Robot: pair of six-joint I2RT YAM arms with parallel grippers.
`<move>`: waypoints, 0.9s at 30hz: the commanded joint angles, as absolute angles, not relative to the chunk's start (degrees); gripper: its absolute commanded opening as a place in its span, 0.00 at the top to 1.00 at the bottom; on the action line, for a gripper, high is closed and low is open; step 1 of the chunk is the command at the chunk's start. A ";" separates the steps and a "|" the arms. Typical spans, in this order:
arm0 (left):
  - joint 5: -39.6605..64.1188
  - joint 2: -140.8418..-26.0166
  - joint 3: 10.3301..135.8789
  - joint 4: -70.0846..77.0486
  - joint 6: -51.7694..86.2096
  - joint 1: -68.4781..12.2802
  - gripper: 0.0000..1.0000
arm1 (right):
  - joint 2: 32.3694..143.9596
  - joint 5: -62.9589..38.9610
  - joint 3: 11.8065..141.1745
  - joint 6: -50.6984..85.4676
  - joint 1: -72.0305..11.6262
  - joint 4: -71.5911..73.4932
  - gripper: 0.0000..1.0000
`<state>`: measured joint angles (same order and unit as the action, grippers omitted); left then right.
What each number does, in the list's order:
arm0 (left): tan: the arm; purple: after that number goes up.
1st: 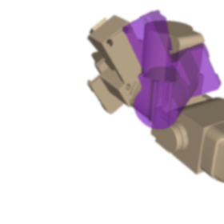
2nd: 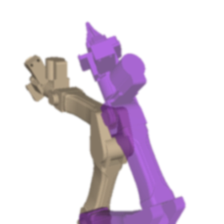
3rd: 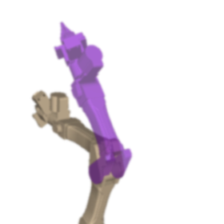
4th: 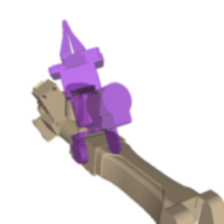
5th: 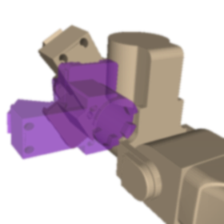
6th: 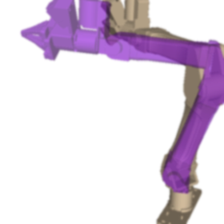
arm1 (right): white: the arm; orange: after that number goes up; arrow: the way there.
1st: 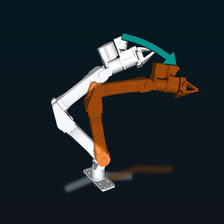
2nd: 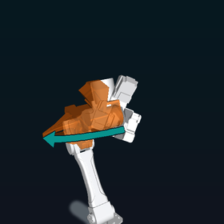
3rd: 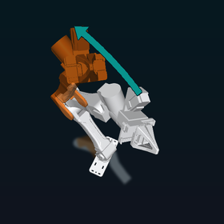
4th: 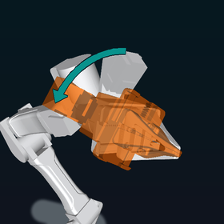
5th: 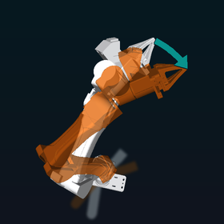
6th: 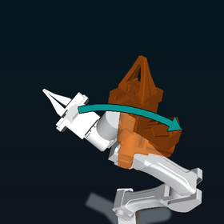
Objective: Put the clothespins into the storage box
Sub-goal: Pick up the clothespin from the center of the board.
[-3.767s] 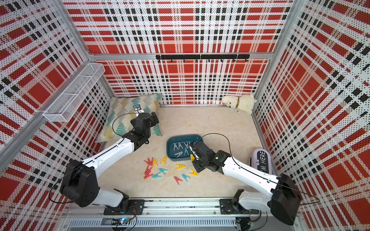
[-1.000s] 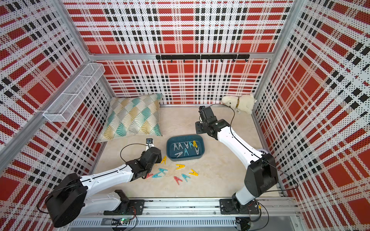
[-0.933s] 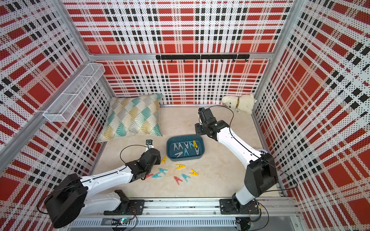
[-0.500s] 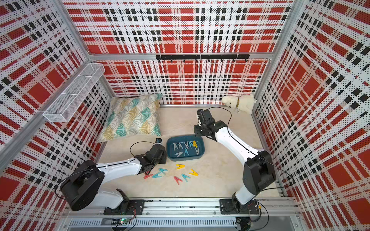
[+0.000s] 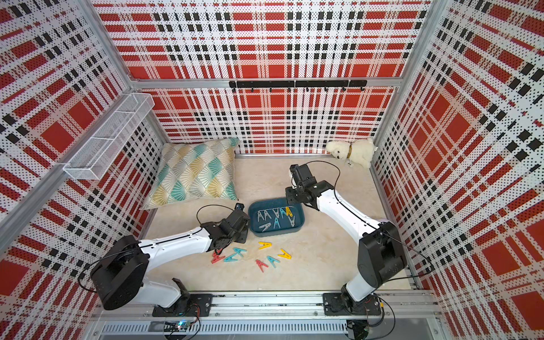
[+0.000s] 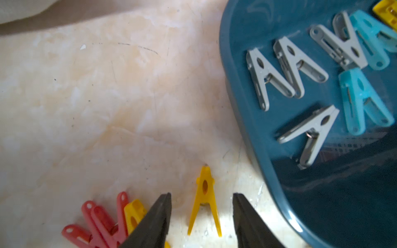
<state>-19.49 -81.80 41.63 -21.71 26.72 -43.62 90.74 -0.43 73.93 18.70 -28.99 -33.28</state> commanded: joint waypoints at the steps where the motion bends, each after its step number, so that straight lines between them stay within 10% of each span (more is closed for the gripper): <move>1: -19.34 -79.57 41.84 -25.82 27.59 -44.12 0.47 | 89.07 -1.32 73.22 18.19 -29.27 -31.37 0.61; 27: -21.23 -82.32 39.11 -25.74 30.03 -44.61 0.59 | 89.67 -2.94 71.39 18.02 -29.27 -29.06 0.62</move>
<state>-20.18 -81.78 39.11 -26.98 30.20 -45.04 90.50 -2.50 71.90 18.44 -28.99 -30.09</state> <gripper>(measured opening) 0.412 0.385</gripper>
